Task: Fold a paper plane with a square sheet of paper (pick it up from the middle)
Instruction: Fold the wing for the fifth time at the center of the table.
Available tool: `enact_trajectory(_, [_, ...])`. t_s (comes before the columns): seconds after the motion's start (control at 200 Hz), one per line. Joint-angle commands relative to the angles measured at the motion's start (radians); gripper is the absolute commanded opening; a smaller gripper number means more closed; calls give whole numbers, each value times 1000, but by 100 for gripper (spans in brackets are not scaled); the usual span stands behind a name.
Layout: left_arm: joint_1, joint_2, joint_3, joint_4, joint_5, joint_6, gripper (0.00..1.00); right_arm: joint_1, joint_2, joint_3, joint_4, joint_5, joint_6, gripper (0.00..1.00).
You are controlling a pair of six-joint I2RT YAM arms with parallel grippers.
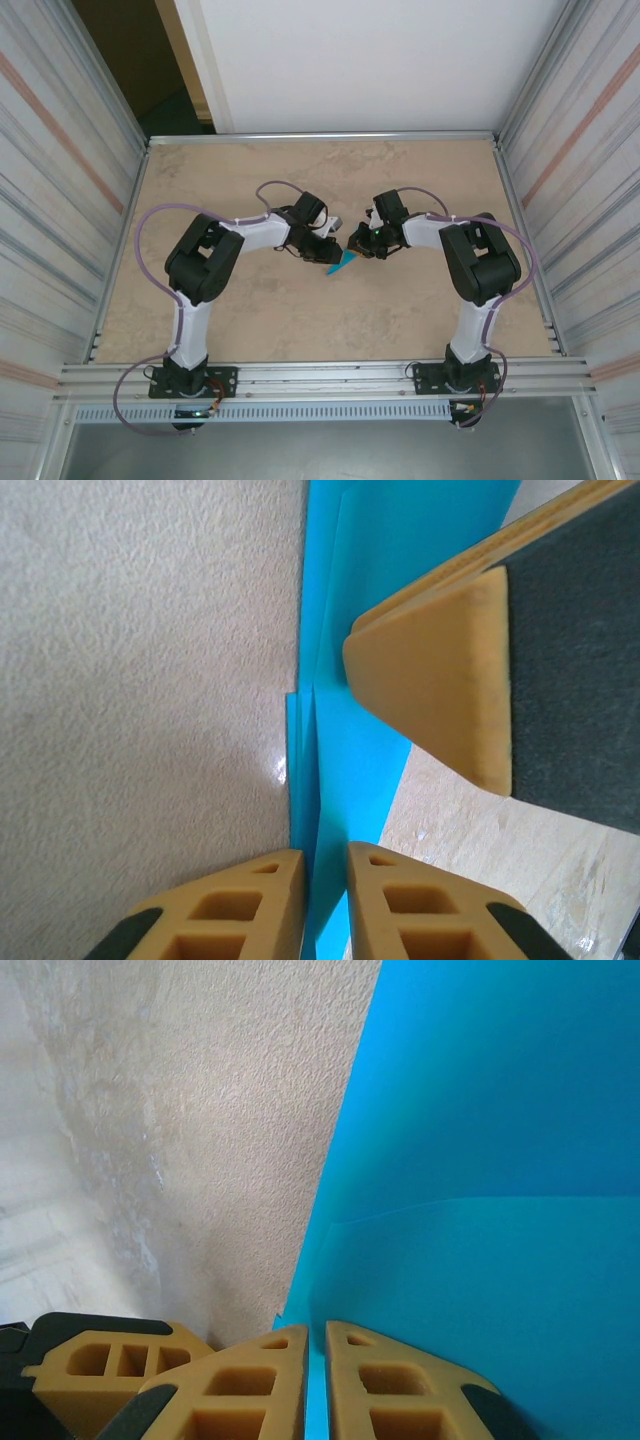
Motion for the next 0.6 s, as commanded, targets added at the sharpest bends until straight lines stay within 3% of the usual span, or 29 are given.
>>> enact_trajectory(0.0, [-13,66,-24,-88,-121,1,21,-2,43,4,-60,34,-10,12])
enact_trajectory(0.215, [-7,-30,-3,-85,-117,-12,23,2,55,33,-122,52,-33,12])
enact_trajectory(0.491, [11,-163,-49,-51,-172,-66,35,10,67,69,-170,53,-58,12])
enact_trajectory(0.596, [22,-194,-73,-9,-130,-81,34,11,70,74,-168,44,-63,12])
